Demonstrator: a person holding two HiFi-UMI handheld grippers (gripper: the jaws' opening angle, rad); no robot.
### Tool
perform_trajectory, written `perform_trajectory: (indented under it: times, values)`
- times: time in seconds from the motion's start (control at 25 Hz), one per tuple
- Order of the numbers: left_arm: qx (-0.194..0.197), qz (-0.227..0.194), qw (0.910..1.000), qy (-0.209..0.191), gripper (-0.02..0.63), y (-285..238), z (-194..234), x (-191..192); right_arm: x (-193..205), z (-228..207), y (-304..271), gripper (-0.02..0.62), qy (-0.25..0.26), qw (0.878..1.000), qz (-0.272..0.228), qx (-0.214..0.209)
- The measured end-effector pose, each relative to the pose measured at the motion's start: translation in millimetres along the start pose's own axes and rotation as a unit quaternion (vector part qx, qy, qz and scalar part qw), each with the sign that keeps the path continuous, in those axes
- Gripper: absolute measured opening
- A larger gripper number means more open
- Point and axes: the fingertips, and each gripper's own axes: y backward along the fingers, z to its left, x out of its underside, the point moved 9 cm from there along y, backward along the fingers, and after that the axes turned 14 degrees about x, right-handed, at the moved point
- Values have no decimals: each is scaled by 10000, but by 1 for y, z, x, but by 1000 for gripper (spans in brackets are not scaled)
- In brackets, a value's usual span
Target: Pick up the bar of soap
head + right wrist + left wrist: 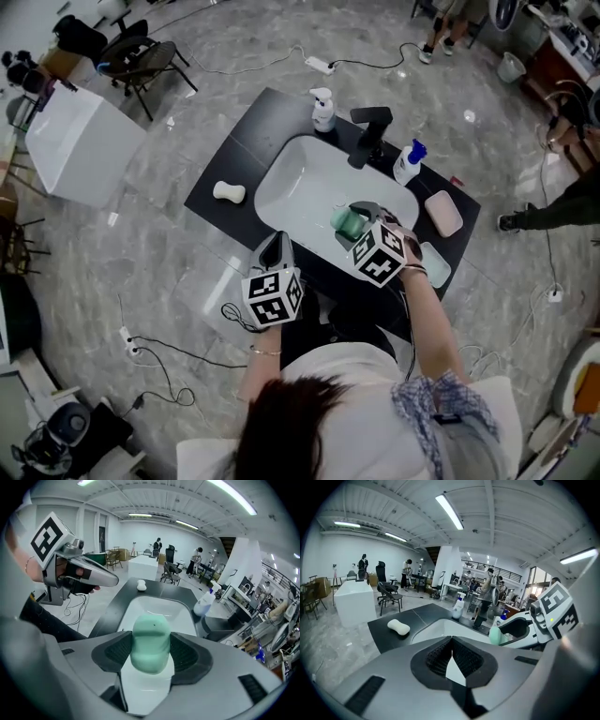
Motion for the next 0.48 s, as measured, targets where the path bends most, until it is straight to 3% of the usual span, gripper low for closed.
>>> perform_trajectory:
  times: [0.48]
  values:
    - [-587, -171, 9979, 192, 9, 32, 29, 0, -59, 15, -23, 265, 118, 9982, -429, -397]
